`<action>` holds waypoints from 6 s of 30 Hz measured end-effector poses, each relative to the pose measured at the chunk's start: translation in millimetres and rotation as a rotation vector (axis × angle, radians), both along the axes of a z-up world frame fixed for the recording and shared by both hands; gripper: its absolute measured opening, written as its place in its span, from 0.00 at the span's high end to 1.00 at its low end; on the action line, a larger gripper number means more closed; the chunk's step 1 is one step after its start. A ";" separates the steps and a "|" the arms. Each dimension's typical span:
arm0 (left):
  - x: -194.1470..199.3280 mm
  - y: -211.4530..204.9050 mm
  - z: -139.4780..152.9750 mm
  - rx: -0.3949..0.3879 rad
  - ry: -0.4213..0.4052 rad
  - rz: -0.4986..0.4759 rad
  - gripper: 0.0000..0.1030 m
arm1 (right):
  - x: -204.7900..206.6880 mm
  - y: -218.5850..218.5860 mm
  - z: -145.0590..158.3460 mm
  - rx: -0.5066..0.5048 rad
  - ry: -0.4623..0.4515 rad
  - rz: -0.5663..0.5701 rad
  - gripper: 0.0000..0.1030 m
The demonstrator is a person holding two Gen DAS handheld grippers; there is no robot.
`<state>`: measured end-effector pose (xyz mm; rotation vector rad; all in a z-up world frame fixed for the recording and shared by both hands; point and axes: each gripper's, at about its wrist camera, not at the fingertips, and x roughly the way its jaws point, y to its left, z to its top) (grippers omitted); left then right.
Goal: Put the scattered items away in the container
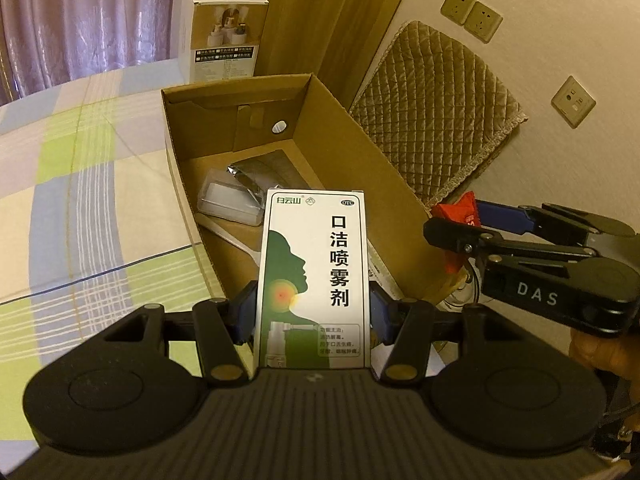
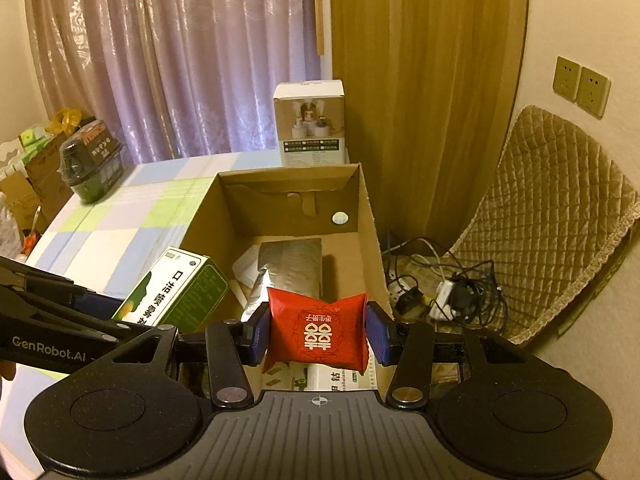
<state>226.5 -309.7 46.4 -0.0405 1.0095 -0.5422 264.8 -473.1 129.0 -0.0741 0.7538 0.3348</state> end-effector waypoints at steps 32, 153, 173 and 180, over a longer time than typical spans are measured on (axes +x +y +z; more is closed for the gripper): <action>34.5 4.9 -12.6 -0.053 0.027 0.095 0.30 | 19.1 -5.0 -10.1 -0.001 0.006 -0.024 0.50; -168.7 26.4 68.4 0.064 -0.105 0.336 0.01 | -145.7 -16.6 61.4 0.002 -0.002 -0.022 0.12; -167.4 20.5 63.7 0.065 -0.103 0.344 0.01 | -146.2 -18.0 58.1 -0.019 0.007 -0.021 0.12; -167.7 19.4 61.4 0.070 -0.104 0.339 0.01 | -146.3 -19.9 58.0 -0.019 0.011 -0.024 0.12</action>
